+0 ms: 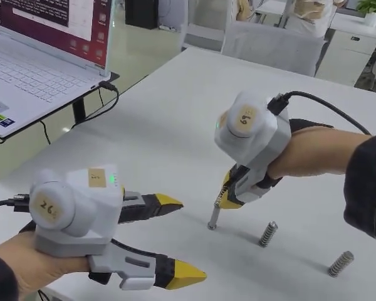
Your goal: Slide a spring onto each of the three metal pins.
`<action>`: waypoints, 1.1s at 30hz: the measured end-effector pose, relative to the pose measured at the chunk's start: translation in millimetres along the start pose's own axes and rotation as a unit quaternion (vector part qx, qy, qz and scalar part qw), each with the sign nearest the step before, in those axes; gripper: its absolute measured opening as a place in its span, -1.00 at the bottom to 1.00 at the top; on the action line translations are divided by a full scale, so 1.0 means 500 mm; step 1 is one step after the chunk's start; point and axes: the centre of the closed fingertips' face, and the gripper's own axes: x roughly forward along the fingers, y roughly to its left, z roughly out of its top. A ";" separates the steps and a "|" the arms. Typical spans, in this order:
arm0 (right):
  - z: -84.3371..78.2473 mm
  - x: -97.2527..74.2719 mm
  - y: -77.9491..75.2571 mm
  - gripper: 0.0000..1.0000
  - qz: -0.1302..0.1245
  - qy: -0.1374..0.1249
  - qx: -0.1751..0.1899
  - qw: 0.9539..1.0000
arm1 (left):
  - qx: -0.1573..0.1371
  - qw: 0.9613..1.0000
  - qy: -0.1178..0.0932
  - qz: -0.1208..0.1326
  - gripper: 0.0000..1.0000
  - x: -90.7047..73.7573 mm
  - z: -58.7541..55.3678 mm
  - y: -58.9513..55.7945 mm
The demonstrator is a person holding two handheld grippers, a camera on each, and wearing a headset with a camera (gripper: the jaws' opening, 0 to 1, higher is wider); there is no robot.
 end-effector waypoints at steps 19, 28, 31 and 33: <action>-0.010 0.044 -0.003 -0.81 0.021 0.013 0.011 1.000 | -0.005 1.000 0.001 0.000 0.20 0.002 -0.001 -0.002; -0.024 0.077 0.005 -0.81 0.030 0.027 0.012 0.999 | -0.007 1.000 0.001 0.002 0.20 0.000 -0.002 0.001; -0.028 0.085 0.010 -0.81 0.031 0.029 0.010 0.999 | -0.007 1.000 0.000 0.002 0.20 0.001 -0.002 0.001; -0.031 0.090 0.011 -0.81 0.031 0.028 0.011 0.999 | -0.007 1.000 0.001 0.003 0.20 0.001 -0.003 0.002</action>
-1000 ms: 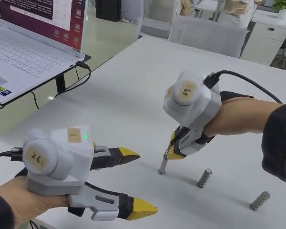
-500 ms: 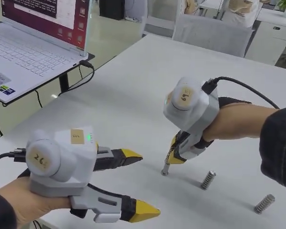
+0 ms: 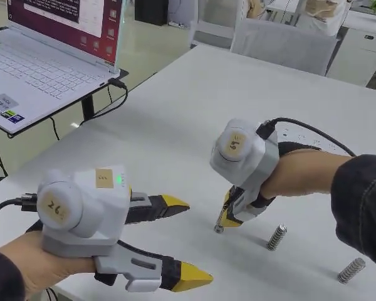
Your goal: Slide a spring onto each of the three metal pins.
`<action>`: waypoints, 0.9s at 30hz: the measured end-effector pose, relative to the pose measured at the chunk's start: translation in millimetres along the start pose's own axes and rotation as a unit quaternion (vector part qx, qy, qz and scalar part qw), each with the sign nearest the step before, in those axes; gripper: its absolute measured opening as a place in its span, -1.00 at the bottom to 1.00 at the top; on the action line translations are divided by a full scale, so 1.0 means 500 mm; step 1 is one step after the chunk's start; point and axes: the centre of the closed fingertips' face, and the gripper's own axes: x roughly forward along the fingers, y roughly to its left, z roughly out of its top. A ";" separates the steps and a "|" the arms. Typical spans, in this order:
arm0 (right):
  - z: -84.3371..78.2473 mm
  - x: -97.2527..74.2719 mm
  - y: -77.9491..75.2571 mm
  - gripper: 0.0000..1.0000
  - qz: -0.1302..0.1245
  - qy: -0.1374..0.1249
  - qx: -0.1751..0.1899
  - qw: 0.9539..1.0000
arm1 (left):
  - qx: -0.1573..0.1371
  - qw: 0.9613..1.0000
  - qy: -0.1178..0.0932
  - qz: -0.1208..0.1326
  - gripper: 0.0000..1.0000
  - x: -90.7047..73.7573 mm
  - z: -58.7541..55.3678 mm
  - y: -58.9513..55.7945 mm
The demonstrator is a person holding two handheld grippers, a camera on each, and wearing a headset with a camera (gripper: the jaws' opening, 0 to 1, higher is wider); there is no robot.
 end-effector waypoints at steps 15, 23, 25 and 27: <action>-0.003 0.022 0.002 -0.81 0.001 -0.003 0.005 1.000 | -0.001 1.000 0.001 0.001 0.21 0.000 0.000 0.000; -0.008 0.028 0.009 -0.74 0.006 -0.009 0.017 1.000 | -0.002 1.000 0.002 0.001 0.21 0.001 0.002 -0.004; -0.010 0.027 0.010 -0.72 0.007 -0.011 0.022 1.000 | -0.002 1.000 0.002 0.001 0.21 0.002 0.002 -0.004; -0.014 0.026 0.011 -0.70 0.006 -0.011 0.024 1.000 | -0.001 1.000 0.003 0.000 0.21 0.003 0.001 -0.005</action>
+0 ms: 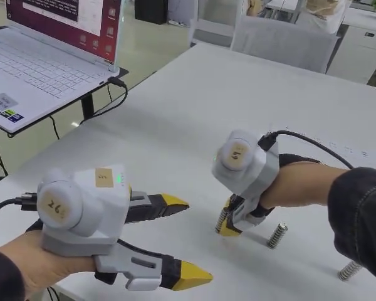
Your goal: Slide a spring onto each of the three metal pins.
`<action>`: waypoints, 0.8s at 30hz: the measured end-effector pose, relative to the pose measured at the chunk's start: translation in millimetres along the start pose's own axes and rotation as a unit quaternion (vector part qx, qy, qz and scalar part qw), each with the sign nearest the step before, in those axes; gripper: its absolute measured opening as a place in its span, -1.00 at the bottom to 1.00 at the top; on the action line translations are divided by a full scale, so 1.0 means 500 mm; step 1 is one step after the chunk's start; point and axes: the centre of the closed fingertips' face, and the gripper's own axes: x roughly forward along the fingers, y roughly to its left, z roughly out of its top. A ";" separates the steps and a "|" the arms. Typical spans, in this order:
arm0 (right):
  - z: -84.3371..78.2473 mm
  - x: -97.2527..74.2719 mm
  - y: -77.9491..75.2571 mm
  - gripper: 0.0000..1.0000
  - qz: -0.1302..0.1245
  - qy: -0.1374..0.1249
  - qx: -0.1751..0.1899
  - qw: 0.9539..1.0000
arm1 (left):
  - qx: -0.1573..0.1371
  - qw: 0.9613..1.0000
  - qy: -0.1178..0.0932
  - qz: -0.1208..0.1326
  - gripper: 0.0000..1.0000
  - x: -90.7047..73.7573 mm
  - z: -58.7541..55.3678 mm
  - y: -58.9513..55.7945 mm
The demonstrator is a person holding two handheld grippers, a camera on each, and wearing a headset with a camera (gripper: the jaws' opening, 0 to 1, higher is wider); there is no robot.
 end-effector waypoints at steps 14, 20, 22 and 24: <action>-0.014 -0.030 0.003 -0.65 -0.009 -0.025 0.030 0.999 | 0.001 1.000 0.002 -0.002 0.22 0.002 -0.001 0.000; -0.022 -0.040 0.007 -0.63 -0.012 -0.032 0.037 0.999 | 0.002 1.000 0.002 -0.001 0.23 0.002 -0.001 0.003; -0.024 -0.044 0.009 -0.63 -0.014 -0.037 0.040 0.998 | 0.001 1.000 0.003 -0.002 0.23 0.002 -0.003 0.004; -0.025 -0.048 0.013 -0.62 -0.015 -0.039 0.042 0.998 | 0.002 1.000 0.004 -0.002 0.23 0.002 -0.004 0.005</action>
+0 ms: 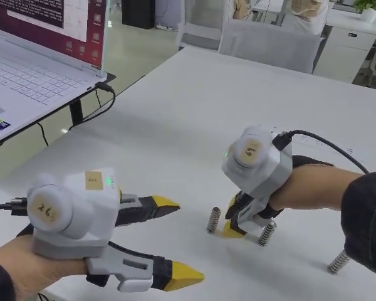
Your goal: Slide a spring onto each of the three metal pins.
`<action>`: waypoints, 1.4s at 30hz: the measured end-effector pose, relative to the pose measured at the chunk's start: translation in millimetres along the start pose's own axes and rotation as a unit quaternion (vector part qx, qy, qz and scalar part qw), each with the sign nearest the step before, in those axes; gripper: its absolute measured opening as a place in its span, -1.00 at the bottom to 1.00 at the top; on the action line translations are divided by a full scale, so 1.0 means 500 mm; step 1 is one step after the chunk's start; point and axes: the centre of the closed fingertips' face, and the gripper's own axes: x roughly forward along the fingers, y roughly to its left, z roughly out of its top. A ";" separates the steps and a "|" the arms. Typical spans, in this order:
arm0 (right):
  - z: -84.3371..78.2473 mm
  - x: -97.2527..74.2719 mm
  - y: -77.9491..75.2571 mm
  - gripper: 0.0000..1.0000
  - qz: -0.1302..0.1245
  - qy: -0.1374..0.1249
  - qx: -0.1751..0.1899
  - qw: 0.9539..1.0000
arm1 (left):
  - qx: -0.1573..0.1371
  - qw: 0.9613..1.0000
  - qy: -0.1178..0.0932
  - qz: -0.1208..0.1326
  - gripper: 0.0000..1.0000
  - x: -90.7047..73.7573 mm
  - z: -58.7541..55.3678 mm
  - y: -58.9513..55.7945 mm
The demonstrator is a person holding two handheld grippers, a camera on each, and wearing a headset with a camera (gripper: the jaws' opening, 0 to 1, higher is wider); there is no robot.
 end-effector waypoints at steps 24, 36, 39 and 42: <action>-0.019 -0.054 0.058 -0.59 -0.025 -0.054 0.031 0.998 | 0.000 1.000 0.008 -0.010 0.23 0.004 -0.015 0.000; -0.041 -0.078 0.092 -0.58 -0.034 -0.090 0.064 0.993 | 0.002 1.000 0.011 -0.014 0.24 0.011 -0.016 -0.004; -0.053 -0.086 0.102 -0.57 -0.040 -0.093 0.067 0.993 | 0.002 1.000 0.011 -0.015 0.24 0.012 -0.016 -0.006; -0.064 -0.093 0.110 -0.57 -0.044 -0.100 0.075 0.991 | 0.002 1.000 0.012 -0.016 0.24 0.013 -0.016 -0.008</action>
